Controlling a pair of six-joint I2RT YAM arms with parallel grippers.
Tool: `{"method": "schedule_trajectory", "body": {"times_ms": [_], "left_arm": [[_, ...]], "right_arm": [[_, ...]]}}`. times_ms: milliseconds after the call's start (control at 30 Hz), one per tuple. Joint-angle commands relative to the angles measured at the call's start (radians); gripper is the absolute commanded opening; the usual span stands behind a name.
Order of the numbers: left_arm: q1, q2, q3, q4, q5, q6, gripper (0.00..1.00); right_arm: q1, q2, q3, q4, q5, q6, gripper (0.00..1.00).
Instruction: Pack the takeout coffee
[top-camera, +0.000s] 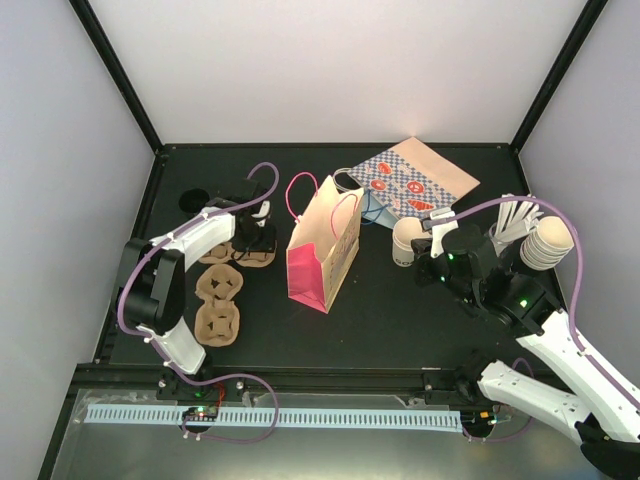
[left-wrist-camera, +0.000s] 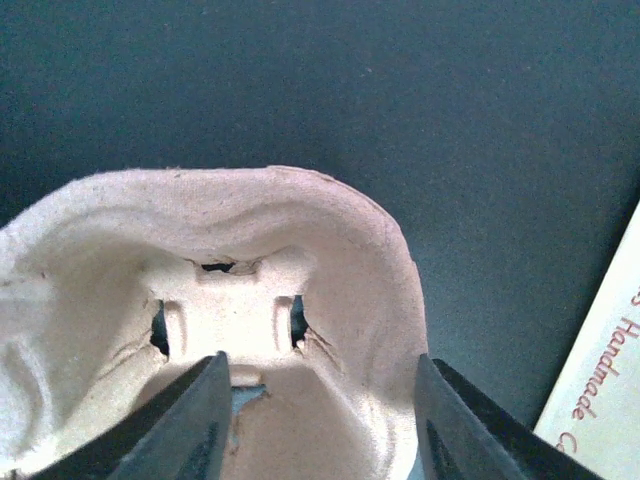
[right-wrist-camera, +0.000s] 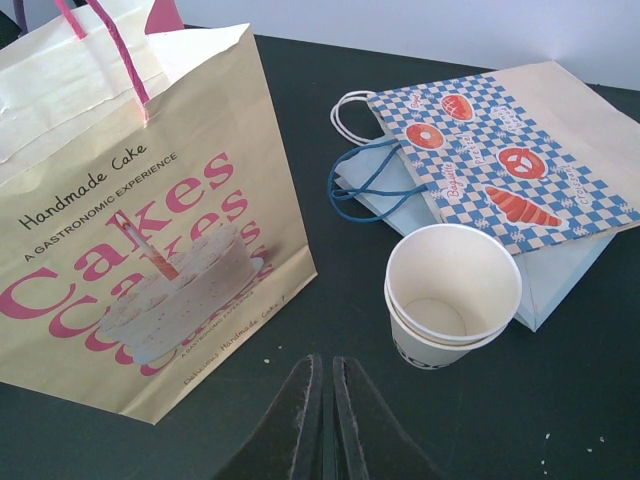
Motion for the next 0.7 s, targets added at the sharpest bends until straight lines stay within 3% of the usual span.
{"method": "schedule_trajectory", "body": {"times_ms": [0, 467, 667], "left_arm": [[-0.006, 0.014, 0.016, -0.007, -0.035, 0.0, 0.48], [-0.006, -0.117, 0.01, -0.057, -0.072, -0.016, 0.23], [-0.006, -0.145, 0.007, -0.072, -0.082, -0.017, 0.18]], "right_arm": [[-0.006, -0.004, 0.002, 0.004, -0.004, 0.013, 0.08], [-0.005, 0.003, 0.002, 0.01, -0.019, 0.018, 0.08], [-0.005, 0.012, -0.003, 0.01, -0.038, 0.021, 0.09]]}}
